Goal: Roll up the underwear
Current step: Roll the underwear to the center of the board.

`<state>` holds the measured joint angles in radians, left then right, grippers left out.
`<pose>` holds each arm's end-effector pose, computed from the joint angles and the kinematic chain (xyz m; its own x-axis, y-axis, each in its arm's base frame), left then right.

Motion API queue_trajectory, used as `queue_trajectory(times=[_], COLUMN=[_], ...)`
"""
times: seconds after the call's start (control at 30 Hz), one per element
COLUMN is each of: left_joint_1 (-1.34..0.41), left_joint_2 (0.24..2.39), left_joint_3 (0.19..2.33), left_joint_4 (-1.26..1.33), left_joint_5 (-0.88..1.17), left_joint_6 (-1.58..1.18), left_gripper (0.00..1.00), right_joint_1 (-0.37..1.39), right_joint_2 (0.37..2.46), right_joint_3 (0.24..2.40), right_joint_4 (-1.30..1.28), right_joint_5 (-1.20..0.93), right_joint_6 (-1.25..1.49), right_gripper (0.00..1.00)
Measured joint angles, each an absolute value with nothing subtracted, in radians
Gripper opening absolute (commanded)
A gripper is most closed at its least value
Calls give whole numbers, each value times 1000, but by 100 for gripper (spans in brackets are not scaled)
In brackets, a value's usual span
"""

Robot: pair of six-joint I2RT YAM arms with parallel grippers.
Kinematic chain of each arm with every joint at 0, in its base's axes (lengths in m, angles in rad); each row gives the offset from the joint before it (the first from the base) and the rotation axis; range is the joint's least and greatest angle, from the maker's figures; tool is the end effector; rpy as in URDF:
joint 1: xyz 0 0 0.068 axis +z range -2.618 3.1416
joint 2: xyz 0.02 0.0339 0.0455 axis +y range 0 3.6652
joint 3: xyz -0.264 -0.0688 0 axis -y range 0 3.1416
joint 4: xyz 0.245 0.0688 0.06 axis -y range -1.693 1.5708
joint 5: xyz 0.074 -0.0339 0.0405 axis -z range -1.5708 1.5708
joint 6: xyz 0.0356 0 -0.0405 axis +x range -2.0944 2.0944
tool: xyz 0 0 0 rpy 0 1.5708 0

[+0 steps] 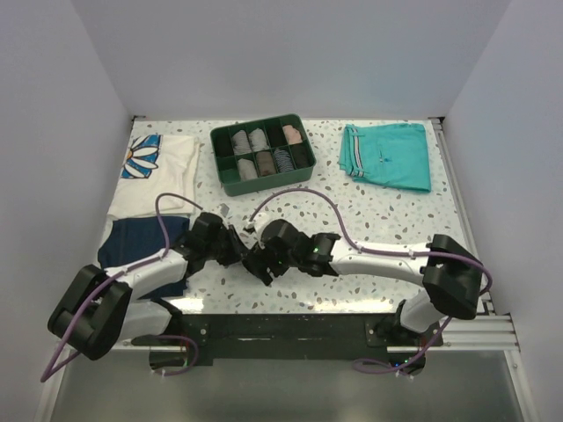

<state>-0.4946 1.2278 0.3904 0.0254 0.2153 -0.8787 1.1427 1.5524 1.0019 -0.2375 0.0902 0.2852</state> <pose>0.1853 -0.1086 0.1413 -0.8642 -0.3885 -0.3197 -0.1133 0.7694 -0.6287 0.1410 0.3012 0.2228 -0.5299 -0.4863 -0.6947 -0.7613 0.6337 0.1371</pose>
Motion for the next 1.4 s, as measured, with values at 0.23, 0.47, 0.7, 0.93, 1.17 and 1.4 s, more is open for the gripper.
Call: queue_trajectory(times=[0.23,0.47,0.7,0.93,1.17,1.4], left_joint_1=[-498,-498,-498,-496,-496,-500], left_joint_2=[1258,1266,1277,1282,1282,1277], left_joint_3=[421,431,445,448,450,475], left_joint_4=[0,-10,-25,-29,-29,-103], left_joint_5=[216,217,216,220,216,164], left_joint_6=[-879,-879,-879,-879,-875,-879], left_gripper=[2,2,2,2,18,55], right_joint_1=[1231,1267,1282,1294,1302,1277], right_joint_2=[1674,1790,1853,1869,1860,1802], right_joint_3=[1079,1128,1159,1155,1126,1033], right_joint_4=[-264,-270,-270,-269,-231,-110], right_joint_5=[216,279,343,415,431,350], right_joint_6=[183,115,77,68,76,128], right_gripper=[77,77,65,27,12,9])
